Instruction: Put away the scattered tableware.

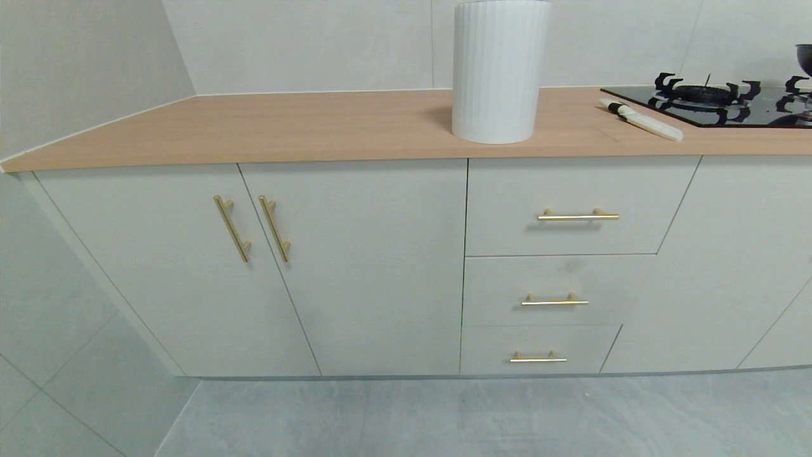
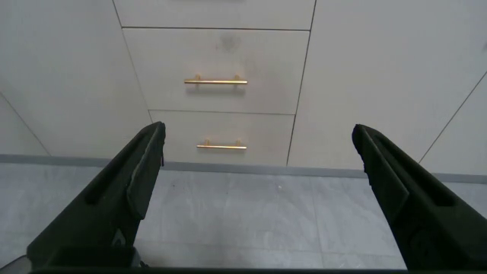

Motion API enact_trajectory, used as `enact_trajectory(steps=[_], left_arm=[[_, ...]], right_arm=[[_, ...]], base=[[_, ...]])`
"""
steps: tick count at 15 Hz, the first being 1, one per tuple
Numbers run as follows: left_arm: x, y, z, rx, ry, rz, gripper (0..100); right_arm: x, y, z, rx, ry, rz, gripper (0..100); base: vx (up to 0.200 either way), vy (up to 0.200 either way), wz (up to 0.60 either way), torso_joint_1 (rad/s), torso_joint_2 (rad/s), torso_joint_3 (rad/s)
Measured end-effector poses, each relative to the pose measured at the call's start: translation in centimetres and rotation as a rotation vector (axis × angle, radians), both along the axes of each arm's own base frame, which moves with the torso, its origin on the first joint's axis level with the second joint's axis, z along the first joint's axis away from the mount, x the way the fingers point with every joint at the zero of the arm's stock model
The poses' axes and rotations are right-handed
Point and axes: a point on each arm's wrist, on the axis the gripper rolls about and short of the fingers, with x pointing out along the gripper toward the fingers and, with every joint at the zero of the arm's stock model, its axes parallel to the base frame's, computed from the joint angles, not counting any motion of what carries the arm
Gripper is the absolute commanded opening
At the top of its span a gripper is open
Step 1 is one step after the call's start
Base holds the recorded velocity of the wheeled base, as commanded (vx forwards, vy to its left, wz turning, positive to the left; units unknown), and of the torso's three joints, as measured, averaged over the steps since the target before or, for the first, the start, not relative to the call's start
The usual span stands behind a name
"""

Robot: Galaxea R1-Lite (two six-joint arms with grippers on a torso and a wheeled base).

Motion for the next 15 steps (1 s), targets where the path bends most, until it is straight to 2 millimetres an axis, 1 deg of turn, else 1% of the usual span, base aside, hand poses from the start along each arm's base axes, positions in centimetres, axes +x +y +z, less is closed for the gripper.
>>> enact_trajectory(steps=[1, 15], left_arm=[[0.00, 0.00, 0.00, 0.000, 0.000, 0.000, 100], [0.00, 0.00, -0.01, -0.002, 0.001, 0.000, 100]], right_arm=[[0.00, 0.00, 0.00, 0.000, 0.000, 0.000, 100], [0.01, 0.00, -0.03, 0.000, 0.002, -0.001, 100]], base=[[0.000, 0.000, 0.00, 0.000, 0.00, 0.000], [0.200, 0.000, 0.00, 0.003, 0.00, 0.003]])
